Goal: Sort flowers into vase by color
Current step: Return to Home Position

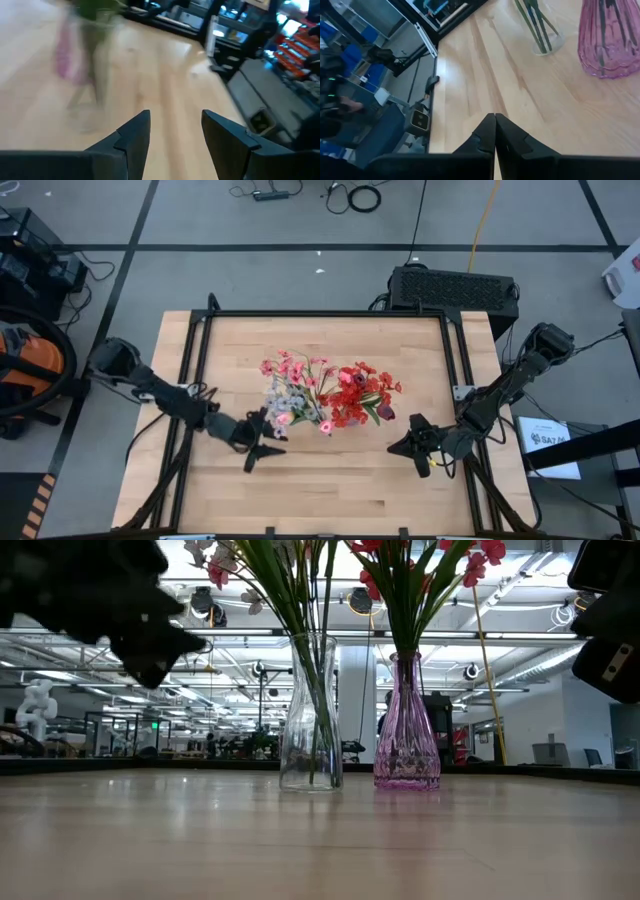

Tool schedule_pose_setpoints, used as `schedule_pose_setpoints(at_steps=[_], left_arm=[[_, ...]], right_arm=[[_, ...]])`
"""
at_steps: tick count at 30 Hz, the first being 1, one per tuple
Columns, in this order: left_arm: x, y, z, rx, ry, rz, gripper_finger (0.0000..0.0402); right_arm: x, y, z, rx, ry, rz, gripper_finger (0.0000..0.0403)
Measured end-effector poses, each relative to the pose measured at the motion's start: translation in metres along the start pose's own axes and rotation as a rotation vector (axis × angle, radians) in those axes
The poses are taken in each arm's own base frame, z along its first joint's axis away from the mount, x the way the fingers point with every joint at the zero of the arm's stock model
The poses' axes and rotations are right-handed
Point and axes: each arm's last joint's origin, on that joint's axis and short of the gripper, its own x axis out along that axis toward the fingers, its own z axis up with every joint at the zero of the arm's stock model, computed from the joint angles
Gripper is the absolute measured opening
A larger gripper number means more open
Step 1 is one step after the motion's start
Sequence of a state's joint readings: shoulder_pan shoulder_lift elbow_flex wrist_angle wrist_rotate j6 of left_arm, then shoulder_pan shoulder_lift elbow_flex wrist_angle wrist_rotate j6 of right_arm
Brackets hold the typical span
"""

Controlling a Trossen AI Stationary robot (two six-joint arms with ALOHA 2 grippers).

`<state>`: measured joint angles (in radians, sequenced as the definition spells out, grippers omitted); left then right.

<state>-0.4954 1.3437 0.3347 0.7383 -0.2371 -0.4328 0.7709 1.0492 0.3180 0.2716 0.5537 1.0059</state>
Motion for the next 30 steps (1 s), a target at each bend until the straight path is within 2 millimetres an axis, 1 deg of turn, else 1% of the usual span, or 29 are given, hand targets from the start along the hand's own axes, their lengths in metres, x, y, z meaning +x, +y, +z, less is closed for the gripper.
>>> schedule_pose_setpoints(at_steps=[3,8,11,12,17,19,22,26,30], left_arm=[[-0.009,0.021,-0.004,0.008,-0.057,0.024,0.0184],[-0.035,0.055,-0.005,0.036,-0.195,-0.031,0.0184],[-0.052,0.073,-0.013,0.01,-0.213,-0.016,0.0184],[-0.054,0.076,-0.013,-0.003,-0.205,-0.011,0.0184],[-0.061,0.083,-0.004,0.034,-0.205,-0.067,0.0184],[-0.066,0.084,0.002,0.053,-0.237,-0.08,0.0184],[-0.071,0.085,0.003,0.049,-0.229,-0.056,0.0184],[-0.079,0.085,0.002,0.025,-0.217,0.026,0.0184],[-0.09,0.082,0.006,0.022,-0.246,0.026,0.0184]], right_arm=[[0.0,0.001,0.0,0.008,-0.004,0.007,0.0],[0.0,0.001,0.0,0.007,-0.006,0.005,0.0],[0.0,0.001,0.0,0.006,-0.005,0.004,0.0],[0.0,0.001,0.0,0.007,-0.005,0.005,0.0],[0.0,0.0,0.001,0.007,-0.012,0.0,0.0],[0.0,0.001,0.001,0.016,-0.031,-0.008,0.0],[0.0,0.0,0.002,0.032,-0.048,-0.023,0.0],[0.0,0.0,0.003,0.037,-0.05,-0.022,0.0],[0.0,0.0,0.003,0.038,-0.05,-0.02,0.0]])
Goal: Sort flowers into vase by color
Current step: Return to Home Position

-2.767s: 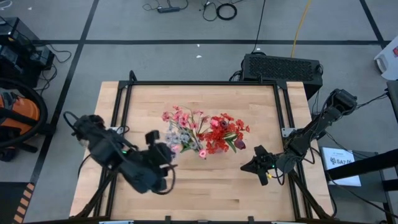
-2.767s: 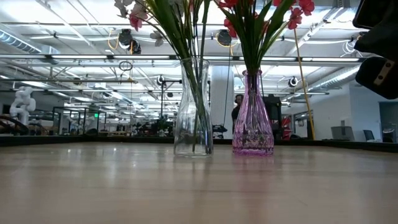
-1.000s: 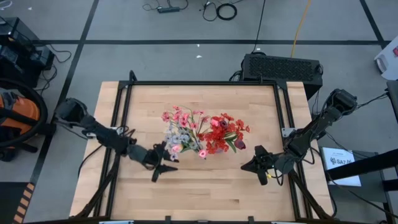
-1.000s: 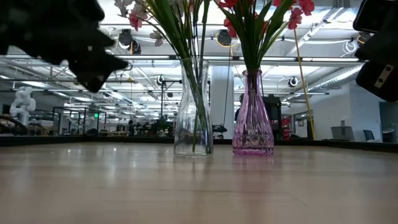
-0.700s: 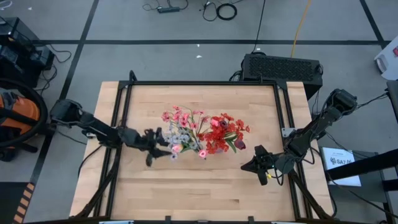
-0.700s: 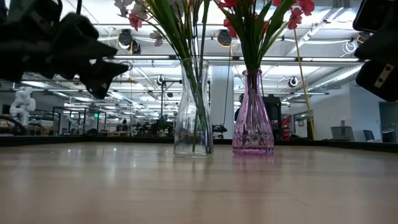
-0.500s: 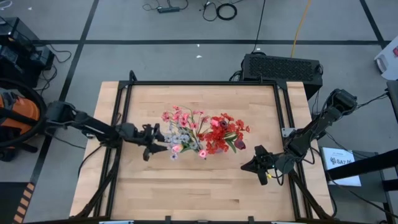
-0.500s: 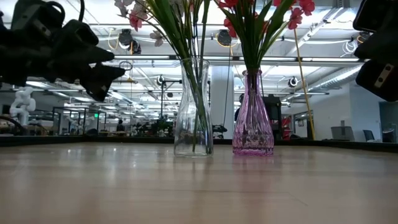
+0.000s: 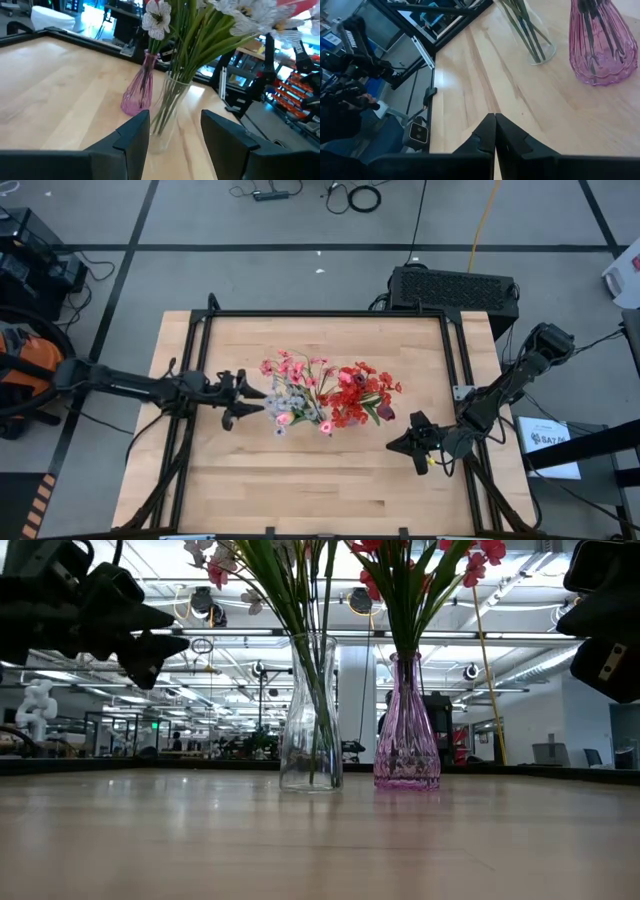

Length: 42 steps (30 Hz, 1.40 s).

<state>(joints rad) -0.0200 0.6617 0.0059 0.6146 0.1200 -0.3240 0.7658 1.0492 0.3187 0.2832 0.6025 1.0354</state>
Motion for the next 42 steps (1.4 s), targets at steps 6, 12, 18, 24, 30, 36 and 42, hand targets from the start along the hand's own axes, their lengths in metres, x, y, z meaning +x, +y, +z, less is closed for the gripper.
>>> schedule_pose_setpoints(at_steps=[6,12,18,24,30,36,42], left_arm=[[-0.015,-0.002,-0.001,-0.007,0.034,0.012,0.0184],[-0.029,-0.005,0.003,0.018,-0.023,-0.007,0.0184],[-0.04,-0.005,0.003,-0.004,-0.049,0.008,0.0184],[-0.042,-0.005,0.004,0.022,-0.081,0.034,0.0184],[-0.041,-0.005,0.004,0.048,-0.073,0.026,0.0184],[-0.041,-0.005,0.004,0.049,-0.074,0.026,0.0184],[-0.041,-0.005,0.004,0.049,-0.073,0.026,0.0184]], right_arm=[[0.0,0.0,0.0,0.0,0.001,0.0,0.0],[0.0,0.0,0.0,0.0,0.001,0.001,0.0],[0.0,0.0,0.0,0.0,0.001,0.001,0.0],[0.0,0.0,0.0,-0.001,0.002,-0.001,0.0],[0.0,-0.001,0.0,-0.006,0.0,-0.006,0.0],[0.001,-0.002,0.002,-0.103,-0.029,-0.028,0.0],[0.004,-0.005,0.007,-0.276,-0.045,-0.057,0.0]])
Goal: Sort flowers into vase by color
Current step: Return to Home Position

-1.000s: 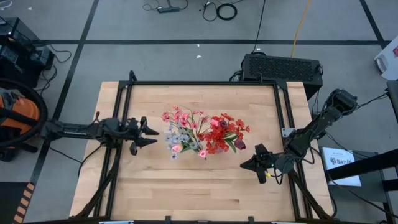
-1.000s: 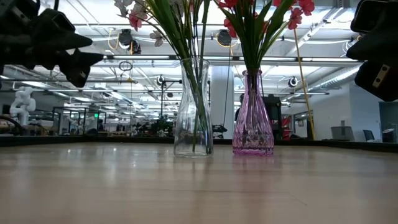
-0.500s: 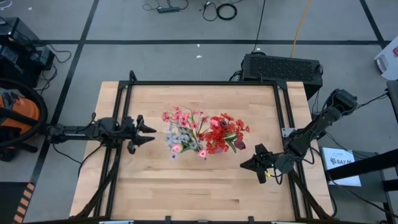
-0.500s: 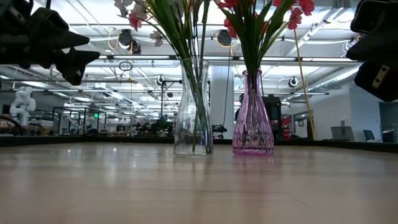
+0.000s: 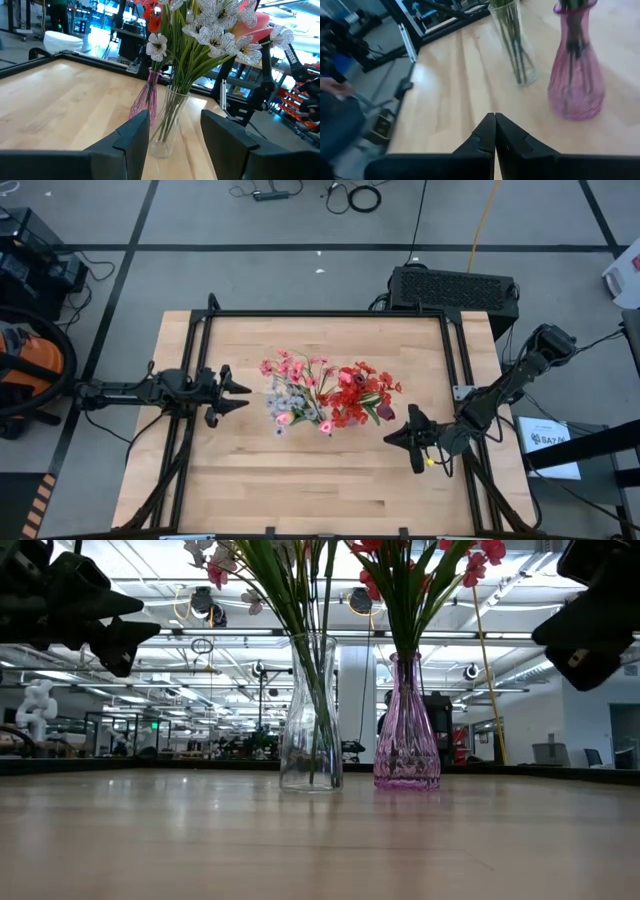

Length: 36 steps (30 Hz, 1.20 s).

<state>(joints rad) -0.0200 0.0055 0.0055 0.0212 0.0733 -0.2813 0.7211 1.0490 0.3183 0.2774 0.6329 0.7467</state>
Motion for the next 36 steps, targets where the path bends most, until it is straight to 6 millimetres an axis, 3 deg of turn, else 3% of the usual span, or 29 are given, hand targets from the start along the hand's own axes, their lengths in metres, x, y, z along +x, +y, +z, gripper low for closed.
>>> schedule_pose_setpoints(at_steps=[4,13,17,22,29,36], left_arm=[[0.0,0.0,0.0,0.0,0.0,0.0,0.0184],[0.0,0.0,0.0,0.0,0.001,0.0,0.0184],[0.0,0.0,0.0,0.001,0.001,0.0,0.0184],[0.0,0.0,0.0,0.001,0.002,0.0,0.0184],[0.0,0.0,0.0,0.001,0.002,0.001,0.0184],[0.0,0.0,0.0,0.001,0.002,0.001,0.0184]], right_arm=[[0.003,-0.008,0.006,-0.152,0.0,-0.039,0.0],[-0.009,-0.04,0.028,-0.296,0.006,-0.038,0.0],[-0.017,-0.065,0.018,-0.276,-0.064,-0.042,0.0],[-0.024,-0.087,0.019,-0.227,-0.345,-0.044,0.0],[-0.025,-0.103,0.034,-0.369,-0.365,-0.056,0.0],[-0.034,-0.113,0.042,-0.255,-0.466,-0.196,0.0]])
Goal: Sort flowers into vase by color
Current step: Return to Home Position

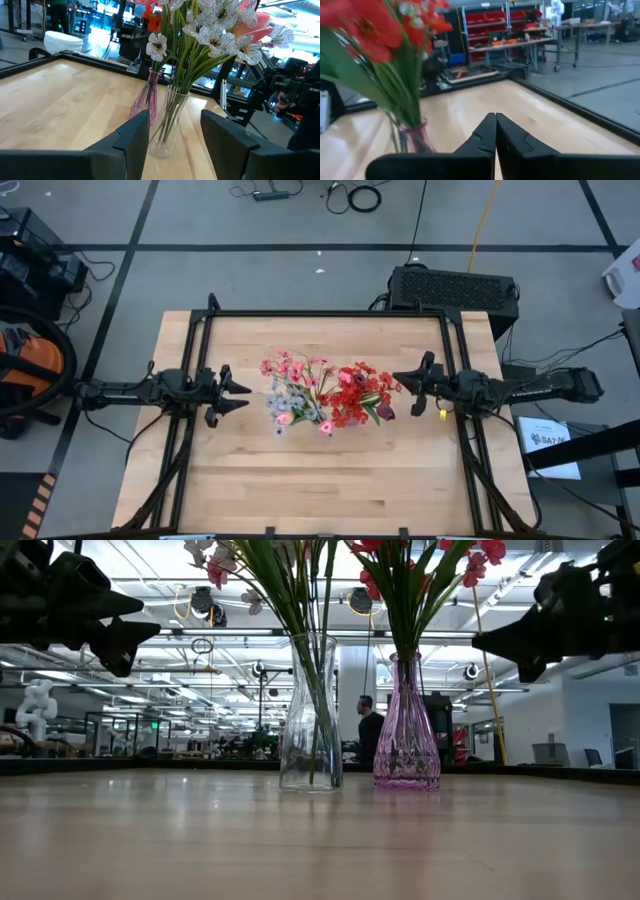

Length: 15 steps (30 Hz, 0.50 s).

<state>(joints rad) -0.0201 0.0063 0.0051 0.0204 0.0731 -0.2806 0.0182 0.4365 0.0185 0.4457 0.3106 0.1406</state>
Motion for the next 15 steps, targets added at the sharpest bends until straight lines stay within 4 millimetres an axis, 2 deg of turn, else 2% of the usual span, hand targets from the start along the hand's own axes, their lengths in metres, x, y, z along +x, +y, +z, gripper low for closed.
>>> schedule_pose_setpoints(at_steps=[9,12,15], left_arm=[[0.0,0.0,0.0,0.0,0.0,0.0,0.0184],[0.0,0.0,0.0,0.0,0.0,0.002,0.0184],[0.0,0.0,0.0,0.0,0.0,0.003,0.0184]], right_arm=[[-0.021,-0.004,-0.007,-0.015,0.093,0.104,0.0],[-0.027,-0.003,0.001,-0.012,0.019,0.182,0.0],[-0.028,-0.003,0.002,-0.015,0.007,0.187,0.0]])
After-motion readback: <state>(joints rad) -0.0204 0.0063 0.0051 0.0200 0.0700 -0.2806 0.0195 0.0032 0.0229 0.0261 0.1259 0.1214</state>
